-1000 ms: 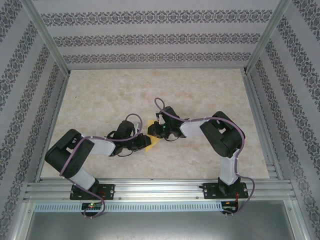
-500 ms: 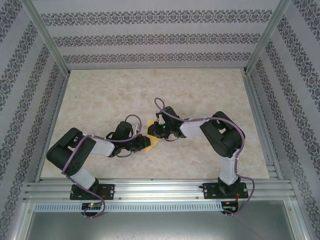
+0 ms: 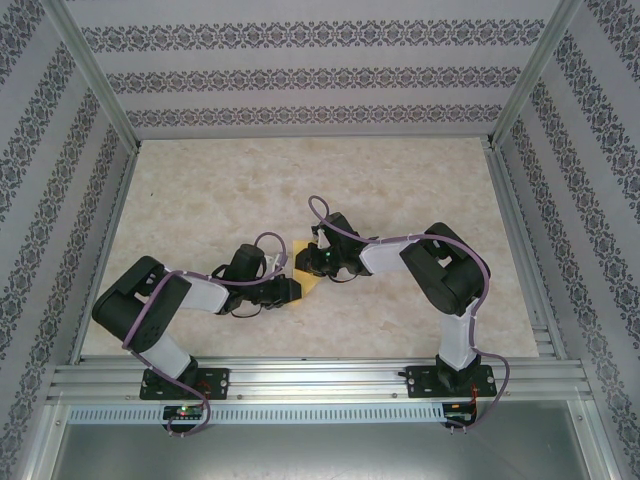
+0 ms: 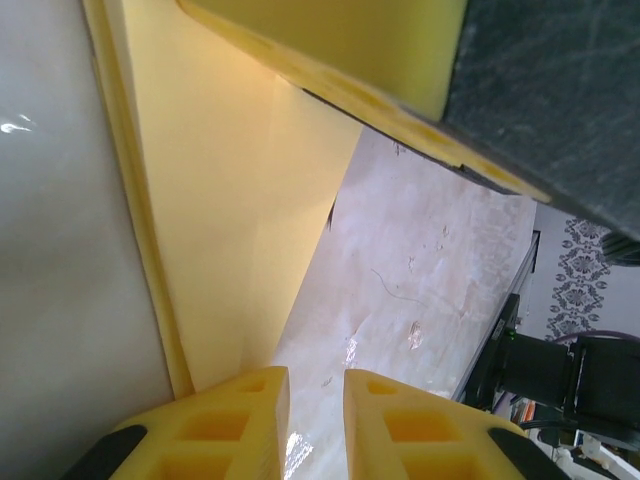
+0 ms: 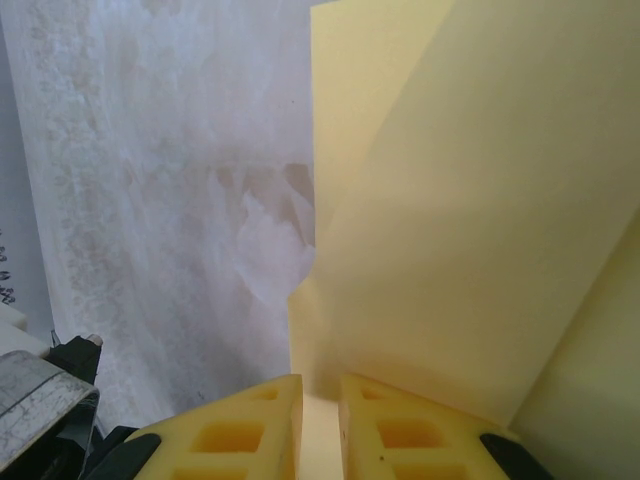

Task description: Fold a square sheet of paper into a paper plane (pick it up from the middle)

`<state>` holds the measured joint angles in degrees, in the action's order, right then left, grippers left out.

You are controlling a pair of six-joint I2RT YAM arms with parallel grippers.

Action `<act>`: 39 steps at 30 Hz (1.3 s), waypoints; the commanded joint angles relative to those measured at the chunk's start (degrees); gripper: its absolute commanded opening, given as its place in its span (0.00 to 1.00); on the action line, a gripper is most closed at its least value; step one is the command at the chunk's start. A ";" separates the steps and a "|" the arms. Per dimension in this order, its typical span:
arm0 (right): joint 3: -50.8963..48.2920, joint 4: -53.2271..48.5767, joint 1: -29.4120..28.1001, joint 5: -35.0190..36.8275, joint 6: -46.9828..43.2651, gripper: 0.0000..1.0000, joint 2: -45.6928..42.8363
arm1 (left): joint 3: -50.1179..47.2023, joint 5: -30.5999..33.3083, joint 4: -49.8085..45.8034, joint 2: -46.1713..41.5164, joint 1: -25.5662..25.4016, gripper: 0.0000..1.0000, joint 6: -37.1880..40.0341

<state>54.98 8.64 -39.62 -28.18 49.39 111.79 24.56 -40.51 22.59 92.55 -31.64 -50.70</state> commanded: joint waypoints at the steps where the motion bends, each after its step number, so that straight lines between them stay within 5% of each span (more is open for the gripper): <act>1: -1.98 -6.49 0.17 4.12 -1.44 0.19 1.77 | -2.79 -1.80 -9.09 0.92 -0.84 0.22 2.22; 16: -0.96 -7.32 0.14 4.37 -1.58 0.19 2.29 | -3.44 0.54 -22.04 -6.03 -0.84 0.18 5.31; 26: -0.60 -7.59 0.02 4.55 -1.49 0.19 1.94 | -0.97 14.84 -31.83 -32.05 1.87 0.21 0.59; 39: -0.13 -7.90 -0.23 4.78 -0.92 0.19 2.38 | 4.69 8.06 -12.41 -14.95 2.72 0.22 -2.84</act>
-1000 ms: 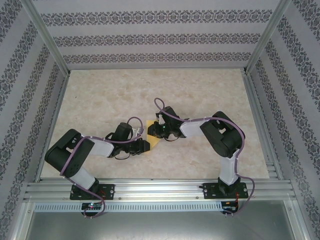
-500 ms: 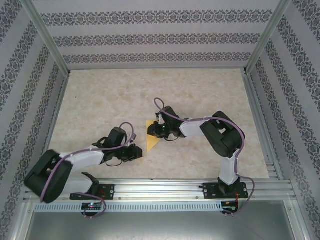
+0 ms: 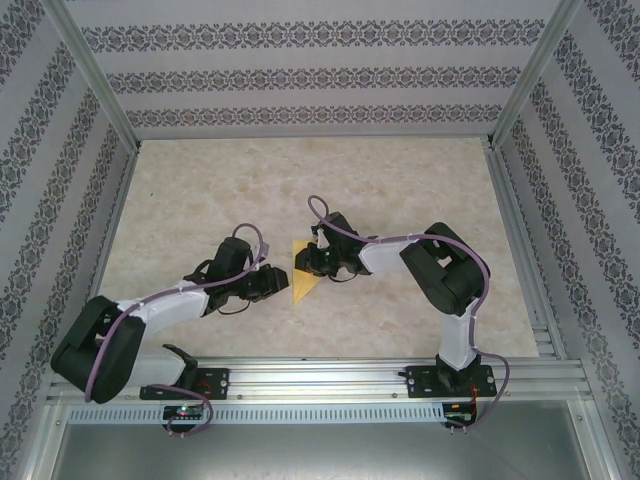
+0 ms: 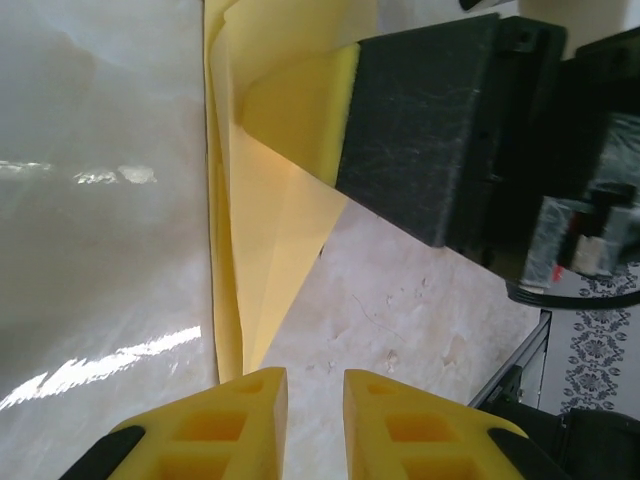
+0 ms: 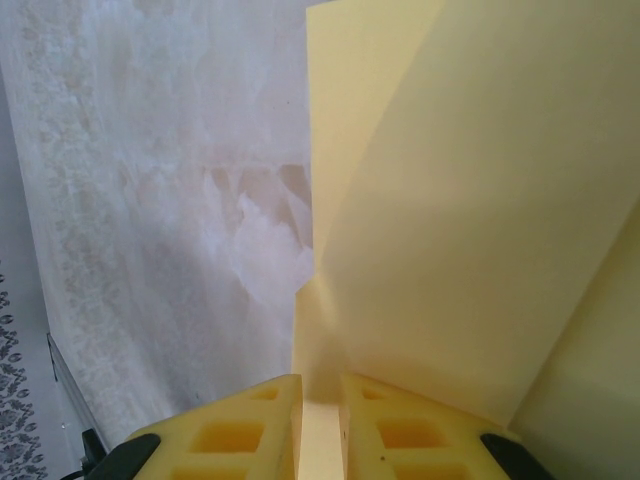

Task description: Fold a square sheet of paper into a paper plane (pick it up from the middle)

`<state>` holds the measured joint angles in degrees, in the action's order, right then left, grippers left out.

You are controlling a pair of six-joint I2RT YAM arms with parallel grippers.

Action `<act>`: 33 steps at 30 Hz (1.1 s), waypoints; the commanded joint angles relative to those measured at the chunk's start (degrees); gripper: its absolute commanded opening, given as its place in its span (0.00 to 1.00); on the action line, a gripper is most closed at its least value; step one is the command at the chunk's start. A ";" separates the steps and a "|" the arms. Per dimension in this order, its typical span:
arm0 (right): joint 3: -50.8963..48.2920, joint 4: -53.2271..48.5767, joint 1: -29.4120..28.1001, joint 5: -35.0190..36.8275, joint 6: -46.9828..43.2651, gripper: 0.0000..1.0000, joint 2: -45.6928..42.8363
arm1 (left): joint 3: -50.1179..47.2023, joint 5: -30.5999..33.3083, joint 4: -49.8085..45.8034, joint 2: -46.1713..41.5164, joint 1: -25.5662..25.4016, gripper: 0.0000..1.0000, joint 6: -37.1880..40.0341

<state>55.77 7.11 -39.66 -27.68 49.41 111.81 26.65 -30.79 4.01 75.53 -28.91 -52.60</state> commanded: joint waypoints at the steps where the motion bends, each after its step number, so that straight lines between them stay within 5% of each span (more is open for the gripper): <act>1: -0.86 -6.37 -0.16 4.34 -0.96 0.19 2.36 | 3.19 -1.64 6.54 3.44 -0.34 0.22 -0.93; 13: -0.90 -6.37 -0.15 4.15 -0.66 0.18 2.27 | 8.87 -2.70 10.64 17.33 -3.18 0.10 -1.01; 23: -0.72 -6.32 -0.05 4.38 -0.44 0.18 2.27 | 6.95 -0.98 10.15 19.40 -3.42 0.05 -0.88; 33: -0.75 -6.37 -0.06 4.23 -0.38 0.18 2.19 | 8.29 4.13 -0.61 20.61 -3.53 0.01 1.61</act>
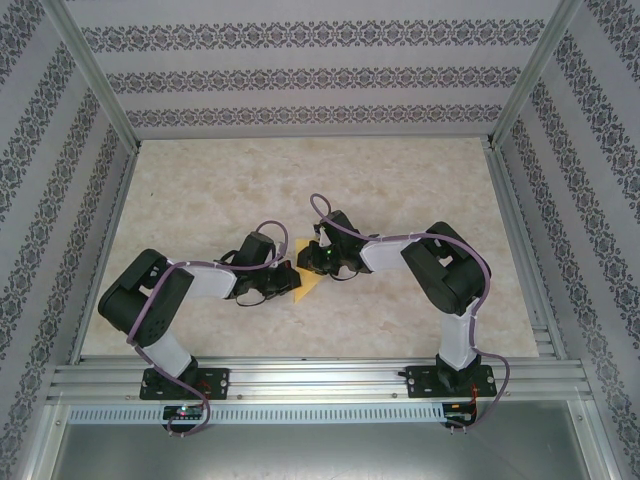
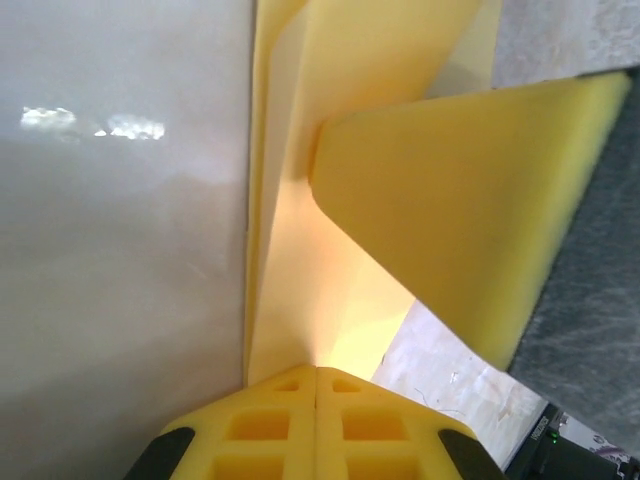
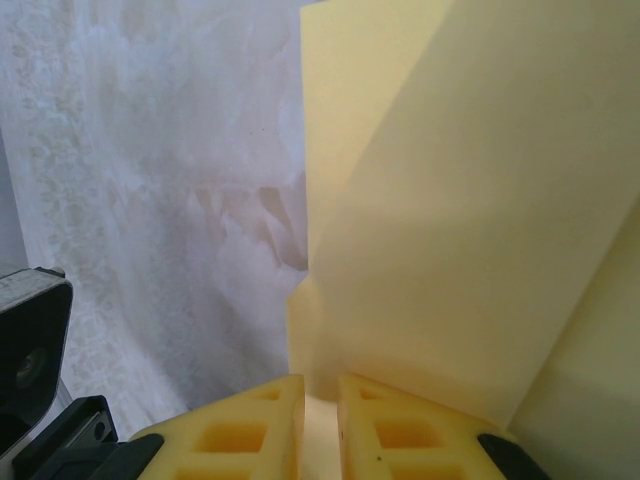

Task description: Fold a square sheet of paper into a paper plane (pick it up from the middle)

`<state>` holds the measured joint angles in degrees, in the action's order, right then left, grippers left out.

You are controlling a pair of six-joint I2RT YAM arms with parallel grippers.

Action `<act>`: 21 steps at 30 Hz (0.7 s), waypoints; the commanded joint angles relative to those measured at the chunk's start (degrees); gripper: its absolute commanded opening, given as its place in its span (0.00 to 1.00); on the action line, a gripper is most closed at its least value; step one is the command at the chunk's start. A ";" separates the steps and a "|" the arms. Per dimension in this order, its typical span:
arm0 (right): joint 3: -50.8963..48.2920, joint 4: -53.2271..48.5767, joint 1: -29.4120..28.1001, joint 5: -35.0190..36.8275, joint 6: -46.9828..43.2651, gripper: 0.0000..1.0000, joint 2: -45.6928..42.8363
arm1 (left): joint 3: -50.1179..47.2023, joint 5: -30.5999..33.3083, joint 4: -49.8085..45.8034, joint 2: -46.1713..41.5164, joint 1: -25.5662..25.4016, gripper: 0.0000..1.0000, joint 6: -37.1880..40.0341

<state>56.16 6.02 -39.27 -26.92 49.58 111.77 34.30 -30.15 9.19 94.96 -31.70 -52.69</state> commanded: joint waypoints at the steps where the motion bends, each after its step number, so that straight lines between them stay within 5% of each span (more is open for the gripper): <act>1: -1.11 -5.06 -0.41 3.18 -0.55 0.18 2.15 | 0.52 3.58 -6.27 1.69 -0.86 0.01 1.92; 21: -1.31 -1.72 2.35 0.50 -2.63 0.15 -8.52 | -1.45 11.52 -15.98 5.10 -1.53 0.00 6.01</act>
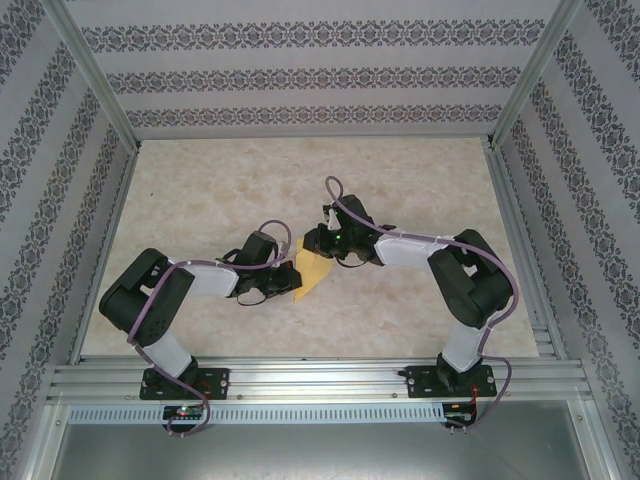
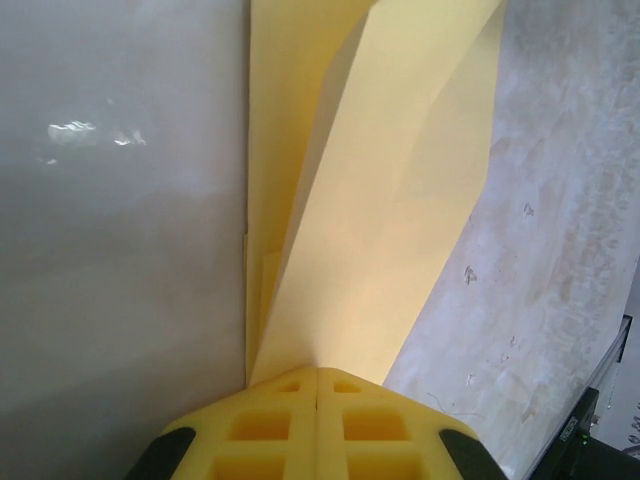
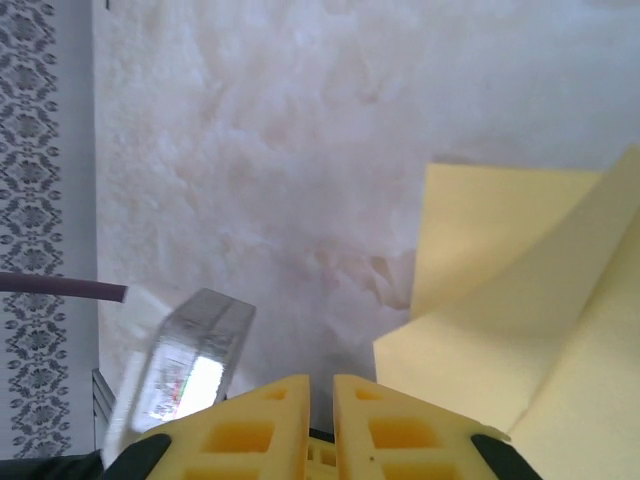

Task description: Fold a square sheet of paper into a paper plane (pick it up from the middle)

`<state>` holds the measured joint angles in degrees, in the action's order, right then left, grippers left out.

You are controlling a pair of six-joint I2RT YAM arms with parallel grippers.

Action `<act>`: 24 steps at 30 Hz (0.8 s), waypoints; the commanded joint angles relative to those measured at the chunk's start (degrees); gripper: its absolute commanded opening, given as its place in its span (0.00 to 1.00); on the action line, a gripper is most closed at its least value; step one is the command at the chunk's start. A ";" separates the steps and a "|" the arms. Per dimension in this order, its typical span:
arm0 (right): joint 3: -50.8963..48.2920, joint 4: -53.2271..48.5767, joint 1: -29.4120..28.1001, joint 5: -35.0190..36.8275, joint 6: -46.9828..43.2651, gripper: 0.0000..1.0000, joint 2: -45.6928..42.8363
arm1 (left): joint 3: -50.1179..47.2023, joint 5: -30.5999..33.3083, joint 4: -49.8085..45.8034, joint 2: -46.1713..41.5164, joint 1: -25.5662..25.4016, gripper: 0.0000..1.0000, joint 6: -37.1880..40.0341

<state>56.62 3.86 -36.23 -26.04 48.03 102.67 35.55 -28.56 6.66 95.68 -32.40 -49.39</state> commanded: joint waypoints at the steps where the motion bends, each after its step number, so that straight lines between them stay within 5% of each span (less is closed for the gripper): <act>1: -2.09 1.18 -0.95 -0.71 -0.73 0.14 1.04 | -2.53 9.99 -13.59 4.43 -0.82 0.00 2.80; 24: 0.98 0.19 0.87 1.55 -2.75 0.13 11.49 | -2.76 13.23 -17.05 4.77 -1.64 0.00 4.90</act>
<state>56.45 5.23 -38.00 -28.80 47.83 112.07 36.45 -26.04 4.40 95.48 -33.52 -47.00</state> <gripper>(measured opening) 0.129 0.054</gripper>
